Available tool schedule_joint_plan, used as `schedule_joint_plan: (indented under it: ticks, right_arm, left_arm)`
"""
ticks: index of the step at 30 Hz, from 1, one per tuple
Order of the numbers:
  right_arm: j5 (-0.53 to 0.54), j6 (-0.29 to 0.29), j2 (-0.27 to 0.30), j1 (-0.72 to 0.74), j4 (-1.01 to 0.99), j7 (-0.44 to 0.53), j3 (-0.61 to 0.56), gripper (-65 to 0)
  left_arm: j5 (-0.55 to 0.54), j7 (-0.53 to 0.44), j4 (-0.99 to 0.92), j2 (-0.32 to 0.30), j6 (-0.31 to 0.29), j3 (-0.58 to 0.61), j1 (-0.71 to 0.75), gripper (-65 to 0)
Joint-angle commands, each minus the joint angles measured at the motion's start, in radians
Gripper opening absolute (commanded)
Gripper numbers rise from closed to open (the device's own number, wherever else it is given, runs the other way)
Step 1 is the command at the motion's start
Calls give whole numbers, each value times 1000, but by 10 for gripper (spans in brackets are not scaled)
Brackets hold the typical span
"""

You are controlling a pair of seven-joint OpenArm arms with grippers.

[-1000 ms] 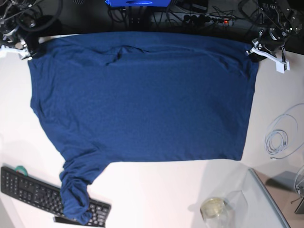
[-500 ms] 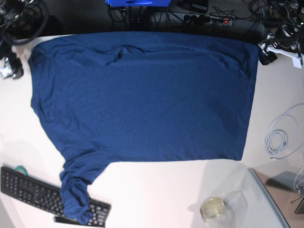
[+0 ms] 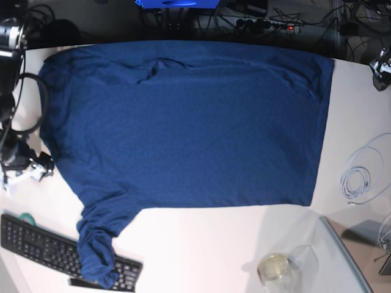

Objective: Layout the t-shirt on the table in an organized manner, then fold the t-shirt properly
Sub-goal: 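Release the corners and move the right gripper toward the hem corner, then grasp the hem corner nearest the right gripper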

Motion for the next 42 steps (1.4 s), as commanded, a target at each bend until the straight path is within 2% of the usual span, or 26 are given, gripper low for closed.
schedule_joint_plan:
  ticks: [1, 5, 9, 15, 17, 20, 22, 30, 36, 40, 42]
  right_arm:
    - [12, 5, 21, 45, -34, 41, -24, -291]
    - [12, 5, 25, 125, -187, 147, -144, -291]
    - [12, 5, 21, 146, -230, 184, -215, -293]
    - [12, 5, 18, 142, -232, 207, -216, -306]
    - [12, 5, 18, 140, -232, 203, -216, -384]
    - [12, 5, 18, 140, -232, 200, -216, -572]
    - [12, 5, 18, 140, -232, 195, -213, -650]
    - [14, 5, 16, 140, -204, 173, -212, -648]
    - [16, -3, 16, 80, -19, 120, -210, -648]
    - [17, -124, 16, 47, 84, 84, -210, -648]
    - [19, -133, 15, 33, 113, 71, -210, -648]
  left_arm:
    - [-8, -18, 23, -17, -6, -7, 9, -118]
    - [-8, -18, 41, -14, -6, -7, 17, -118]
    - [-8, -18, 40, -14, -6, -7, 17, -118]
    - [-8, -18, 37, -14, -6, -7, 17, -118]
    - [-8, -18, 35, -14, -6, -7, 17, -118]
    - [-8, -18, 34, -13, -6, -2, 14, -118]
    - [-8, -18, 34, -13, -6, 0, 14, -118]
    - [-8, -18, 35, -13, -6, 0, 15, -118]
    - [-8, -18, 40, -13, -6, 0, 15, -118]
    - [-8, -18, 40, -13, -6, 1, 15, -118]
    - [-8, -18, 40, -11, -6, 1, 15, -118]
